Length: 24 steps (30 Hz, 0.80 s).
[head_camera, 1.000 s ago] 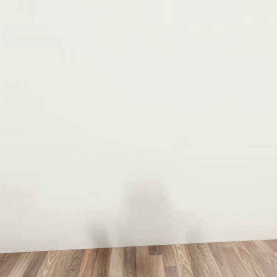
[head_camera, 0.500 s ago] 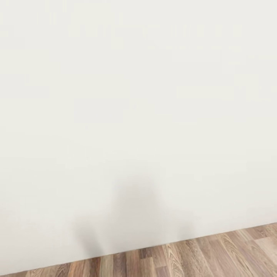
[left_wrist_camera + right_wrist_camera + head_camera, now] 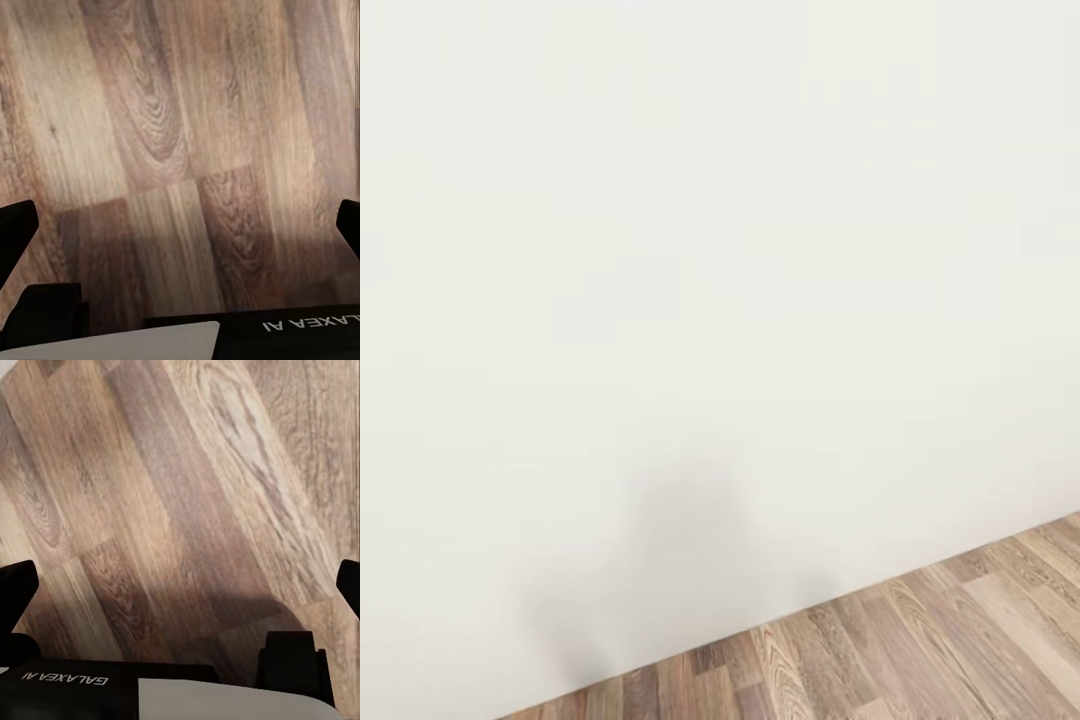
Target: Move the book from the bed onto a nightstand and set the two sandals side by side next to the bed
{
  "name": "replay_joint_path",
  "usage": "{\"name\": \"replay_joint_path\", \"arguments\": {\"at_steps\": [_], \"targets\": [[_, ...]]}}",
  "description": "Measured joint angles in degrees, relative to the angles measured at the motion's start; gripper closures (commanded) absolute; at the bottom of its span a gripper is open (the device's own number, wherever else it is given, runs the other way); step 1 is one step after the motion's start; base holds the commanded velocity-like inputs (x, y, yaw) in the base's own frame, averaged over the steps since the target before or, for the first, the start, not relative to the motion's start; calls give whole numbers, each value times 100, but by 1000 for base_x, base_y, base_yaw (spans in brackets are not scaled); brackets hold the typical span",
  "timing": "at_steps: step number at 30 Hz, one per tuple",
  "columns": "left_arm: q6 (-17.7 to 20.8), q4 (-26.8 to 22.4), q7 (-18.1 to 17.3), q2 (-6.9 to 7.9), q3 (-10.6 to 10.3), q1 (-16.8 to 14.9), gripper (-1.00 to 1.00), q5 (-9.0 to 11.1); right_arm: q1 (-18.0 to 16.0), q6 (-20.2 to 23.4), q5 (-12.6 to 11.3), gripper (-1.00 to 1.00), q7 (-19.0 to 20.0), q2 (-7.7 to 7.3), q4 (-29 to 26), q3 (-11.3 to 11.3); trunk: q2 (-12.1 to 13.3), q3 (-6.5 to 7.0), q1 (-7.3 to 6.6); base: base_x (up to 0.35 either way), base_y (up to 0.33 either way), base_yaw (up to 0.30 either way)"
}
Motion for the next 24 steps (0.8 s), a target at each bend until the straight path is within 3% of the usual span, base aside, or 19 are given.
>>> {"name": "replay_joint_path", "arguments": {"at_steps": [24], "targets": [[2,-1,0,0,0,0,-100,-9,0,2,0,-100,0,0,0,0,0,0,0,0,0,-266]]}}
